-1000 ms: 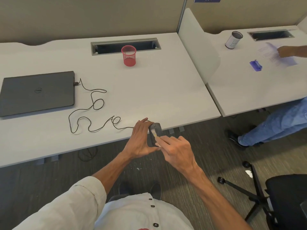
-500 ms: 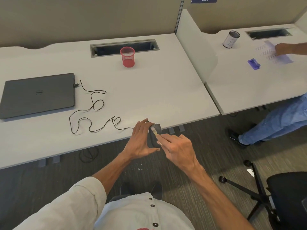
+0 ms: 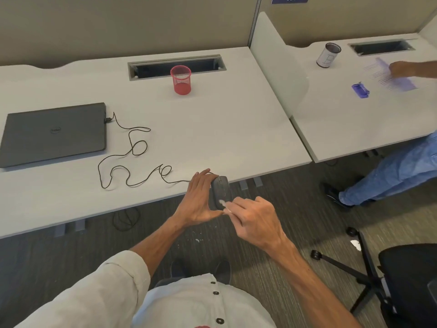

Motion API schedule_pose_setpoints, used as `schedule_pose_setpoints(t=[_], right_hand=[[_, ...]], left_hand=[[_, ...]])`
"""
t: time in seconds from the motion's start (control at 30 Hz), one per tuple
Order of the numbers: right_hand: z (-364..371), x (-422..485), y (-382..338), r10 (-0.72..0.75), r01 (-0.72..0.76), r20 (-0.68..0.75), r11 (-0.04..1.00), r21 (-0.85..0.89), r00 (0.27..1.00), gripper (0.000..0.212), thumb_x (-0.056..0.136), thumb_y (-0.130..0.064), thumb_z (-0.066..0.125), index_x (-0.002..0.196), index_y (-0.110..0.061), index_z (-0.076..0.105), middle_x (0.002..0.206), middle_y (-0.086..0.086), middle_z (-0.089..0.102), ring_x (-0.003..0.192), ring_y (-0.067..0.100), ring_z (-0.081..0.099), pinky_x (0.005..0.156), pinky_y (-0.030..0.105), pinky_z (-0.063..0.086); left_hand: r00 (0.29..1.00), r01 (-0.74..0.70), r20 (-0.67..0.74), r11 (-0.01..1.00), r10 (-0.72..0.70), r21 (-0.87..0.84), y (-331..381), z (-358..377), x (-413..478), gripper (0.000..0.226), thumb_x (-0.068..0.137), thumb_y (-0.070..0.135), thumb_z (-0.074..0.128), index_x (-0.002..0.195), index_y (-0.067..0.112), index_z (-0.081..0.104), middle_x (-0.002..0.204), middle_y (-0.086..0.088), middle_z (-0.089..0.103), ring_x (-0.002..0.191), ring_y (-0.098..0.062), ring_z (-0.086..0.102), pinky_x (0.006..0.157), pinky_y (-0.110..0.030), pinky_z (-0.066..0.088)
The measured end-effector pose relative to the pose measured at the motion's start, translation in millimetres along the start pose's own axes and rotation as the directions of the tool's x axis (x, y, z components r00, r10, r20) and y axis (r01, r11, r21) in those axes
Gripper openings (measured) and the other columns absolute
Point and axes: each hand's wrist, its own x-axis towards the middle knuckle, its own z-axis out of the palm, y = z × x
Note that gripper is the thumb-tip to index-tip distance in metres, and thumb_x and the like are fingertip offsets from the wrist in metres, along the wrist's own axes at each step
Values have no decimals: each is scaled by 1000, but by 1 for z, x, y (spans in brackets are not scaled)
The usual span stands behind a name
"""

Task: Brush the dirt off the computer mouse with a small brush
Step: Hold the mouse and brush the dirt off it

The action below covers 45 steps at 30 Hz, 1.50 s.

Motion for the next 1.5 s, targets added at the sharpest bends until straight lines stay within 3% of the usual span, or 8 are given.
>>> schedule_pose_setpoints(t=[0.2,0.43,0.6,0.8,1.07,1.17,1.3,1.5], right_hand=[[3,5,0,-8,10,34,998,-57,999,31,94,-30,86,122,-18,83,100,-5,83,69,13,76,57,26,46],[-3,-11,3,38,-43,141,999,34,989,21,104,-37,64,104,-27,82,84,-12,77,65,7,67,60,25,32],[-15,-1,13,118,-122,32,978,168,993,20,103,-37,64,102,-30,82,88,-15,78,65,1,62,57,22,42],[-4,10,22,124,-121,-62,991,54,990,22,97,-25,82,119,-21,83,98,-6,83,68,11,73,60,22,32],[7,-20,19,150,-156,48,966,204,988,13,100,-31,72,100,-26,84,87,-12,80,65,5,68,54,26,49],[4,-19,17,433,-396,-20,841,368,901,11,102,-31,75,104,-29,86,87,-21,78,59,-8,55,57,9,41],[9,-6,8,751,-605,59,479,636,658,11,104,-31,76,103,-33,87,72,-17,76,52,12,64,47,37,56],[17,-8,-3,777,-654,107,437,617,620,14,103,-29,76,97,-27,89,71,-12,79,52,16,68,53,43,60]], left_hand=[[1000,-7,-23,1000,8,5,3,-2,4,114,79,67,88,161,7,38,167,-12,38,167,-28,22,138,-55,14],[1000,4,-20,1000,-4,2,1,0,0,113,78,65,90,160,8,39,165,-11,40,165,-28,24,137,-56,18],[1000,-4,10,1000,4,25,0,-2,1,119,76,75,86,162,8,36,168,-12,36,166,-27,21,139,-53,14],[1000,-4,3,1000,4,28,1,-3,4,118,77,69,90,162,7,37,168,-11,38,167,-27,21,138,-53,15],[1000,22,-14,999,-22,30,0,-3,2,120,75,71,90,161,7,36,167,-11,38,167,-27,21,138,-54,14],[1000,27,-4,999,-27,36,0,-2,3,120,75,69,91,162,7,35,168,-12,38,167,-28,21,138,-55,14],[999,35,8,999,-35,29,2,-2,3,121,74,68,92,162,7,34,169,-11,35,167,-27,19,138,-55,14],[998,65,-14,998,-64,18,5,-2,4,122,74,69,92,162,8,33,170,-11,34,167,-27,19,139,-55,12]])
